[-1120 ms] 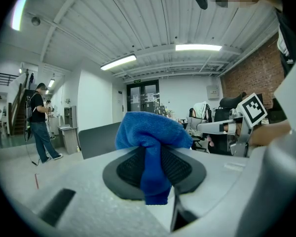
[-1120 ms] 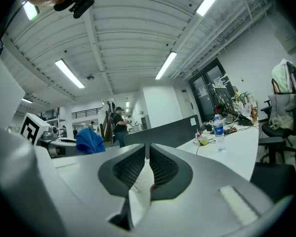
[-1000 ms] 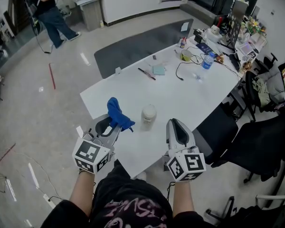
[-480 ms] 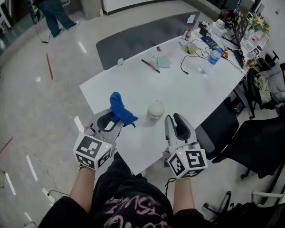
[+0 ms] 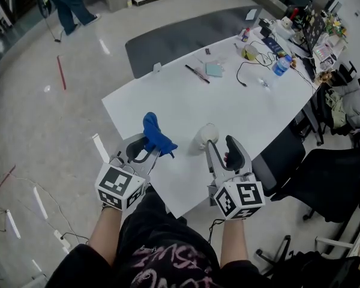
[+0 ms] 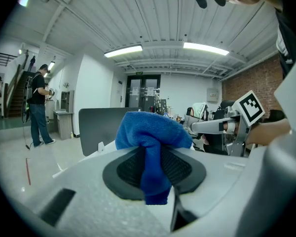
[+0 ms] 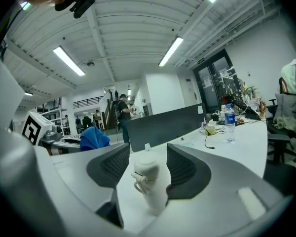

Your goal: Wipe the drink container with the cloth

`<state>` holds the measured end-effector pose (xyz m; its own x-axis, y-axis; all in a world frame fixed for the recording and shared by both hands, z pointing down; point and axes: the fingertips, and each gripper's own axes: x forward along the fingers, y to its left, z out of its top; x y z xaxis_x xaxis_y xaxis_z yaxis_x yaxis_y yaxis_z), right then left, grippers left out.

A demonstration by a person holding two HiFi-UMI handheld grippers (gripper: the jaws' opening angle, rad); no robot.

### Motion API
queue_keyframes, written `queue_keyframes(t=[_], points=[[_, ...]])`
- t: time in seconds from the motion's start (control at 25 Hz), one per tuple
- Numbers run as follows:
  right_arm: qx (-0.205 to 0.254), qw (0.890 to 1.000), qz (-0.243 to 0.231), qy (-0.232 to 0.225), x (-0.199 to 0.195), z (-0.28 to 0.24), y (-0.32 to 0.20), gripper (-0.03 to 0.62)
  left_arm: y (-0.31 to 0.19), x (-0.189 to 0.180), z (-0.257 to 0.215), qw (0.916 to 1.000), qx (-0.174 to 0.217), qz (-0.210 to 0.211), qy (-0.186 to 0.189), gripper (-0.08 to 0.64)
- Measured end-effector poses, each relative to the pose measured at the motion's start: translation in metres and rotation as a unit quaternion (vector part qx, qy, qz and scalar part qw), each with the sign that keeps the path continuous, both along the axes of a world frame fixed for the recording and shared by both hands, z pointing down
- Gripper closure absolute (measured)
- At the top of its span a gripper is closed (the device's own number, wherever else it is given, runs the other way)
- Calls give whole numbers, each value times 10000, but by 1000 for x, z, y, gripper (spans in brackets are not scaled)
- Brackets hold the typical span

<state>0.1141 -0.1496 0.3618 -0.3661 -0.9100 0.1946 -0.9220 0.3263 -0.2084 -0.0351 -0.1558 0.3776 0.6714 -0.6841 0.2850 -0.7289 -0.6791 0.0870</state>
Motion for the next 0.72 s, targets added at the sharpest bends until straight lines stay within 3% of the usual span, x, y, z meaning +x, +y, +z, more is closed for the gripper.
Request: queue_keyframes(t=[0.24,0.72], points=[[-130,9999,16,90,-11,11,-12,330,-7,-6,16,9998,-158,76,31,467],[-350,9992,123,166,-17,25,-26,342,-13,-14,32,9993,-348,114,120,468]])
